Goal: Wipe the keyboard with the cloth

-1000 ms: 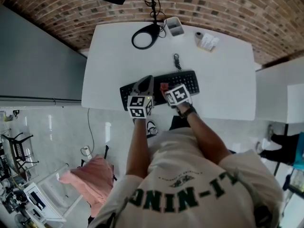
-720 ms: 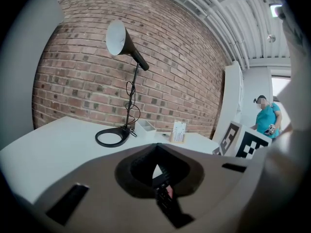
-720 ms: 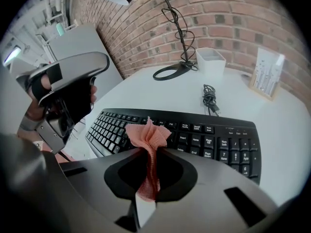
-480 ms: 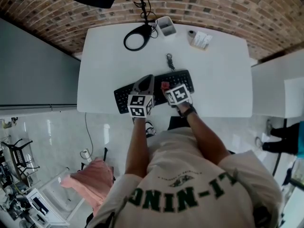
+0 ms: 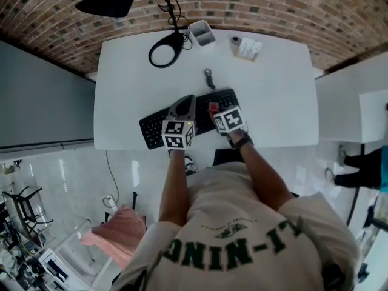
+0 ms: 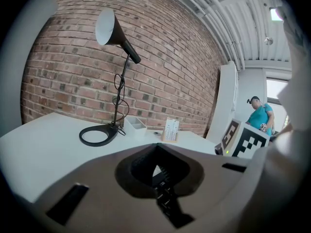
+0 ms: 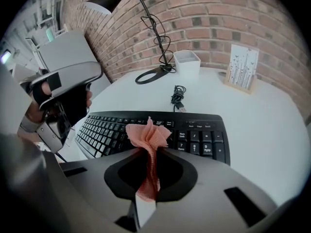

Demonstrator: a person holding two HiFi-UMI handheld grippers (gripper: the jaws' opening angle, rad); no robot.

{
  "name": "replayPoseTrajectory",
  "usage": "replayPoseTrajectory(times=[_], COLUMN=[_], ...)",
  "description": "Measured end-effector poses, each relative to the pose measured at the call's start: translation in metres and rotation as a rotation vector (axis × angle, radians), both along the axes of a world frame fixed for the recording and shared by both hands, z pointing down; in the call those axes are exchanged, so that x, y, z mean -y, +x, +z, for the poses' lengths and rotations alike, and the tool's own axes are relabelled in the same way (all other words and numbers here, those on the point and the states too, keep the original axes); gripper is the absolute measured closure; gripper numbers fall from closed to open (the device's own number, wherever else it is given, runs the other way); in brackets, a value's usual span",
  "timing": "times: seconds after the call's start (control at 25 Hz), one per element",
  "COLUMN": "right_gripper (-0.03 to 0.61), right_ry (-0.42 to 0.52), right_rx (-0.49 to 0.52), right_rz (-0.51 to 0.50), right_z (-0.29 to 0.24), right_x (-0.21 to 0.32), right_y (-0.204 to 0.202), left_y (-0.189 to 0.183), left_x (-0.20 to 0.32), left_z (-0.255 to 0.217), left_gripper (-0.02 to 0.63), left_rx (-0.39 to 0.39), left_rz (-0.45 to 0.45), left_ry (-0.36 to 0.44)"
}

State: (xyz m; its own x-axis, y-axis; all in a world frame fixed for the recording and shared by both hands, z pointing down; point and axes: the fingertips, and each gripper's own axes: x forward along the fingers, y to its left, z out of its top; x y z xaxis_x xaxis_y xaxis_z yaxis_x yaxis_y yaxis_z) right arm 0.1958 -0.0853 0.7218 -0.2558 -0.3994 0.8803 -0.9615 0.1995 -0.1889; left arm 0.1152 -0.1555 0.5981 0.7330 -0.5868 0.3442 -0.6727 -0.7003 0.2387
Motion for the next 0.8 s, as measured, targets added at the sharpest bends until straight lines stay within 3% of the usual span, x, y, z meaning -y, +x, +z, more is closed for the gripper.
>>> replayPoseTrajectory(times=[0.28,0.64,0.8], right_gripper=[0.554,0.554,0.554], right_ry=[0.001,-0.003,-0.017], right_rx=[-0.001,-0.011,-0.008], right_rz=[0.065,0.050,0.094], right_z=[-0.001,-0.010,-0.009], right_x=[-0.002,-0.006,-0.010], right_y=[0.030,0.033,0.049], left_y=[0.024,0.045,0.052], left_x=[0.004,0.005,0.005], left_z=[0.001,0.003,0.009], left_gripper=[0.614,0.614,0.614], left_rx=[-0.010,-0.009,-0.008], left_rz=[0.038,0.078,0.095], left_ry=[-0.001,-0.006,-0.016])
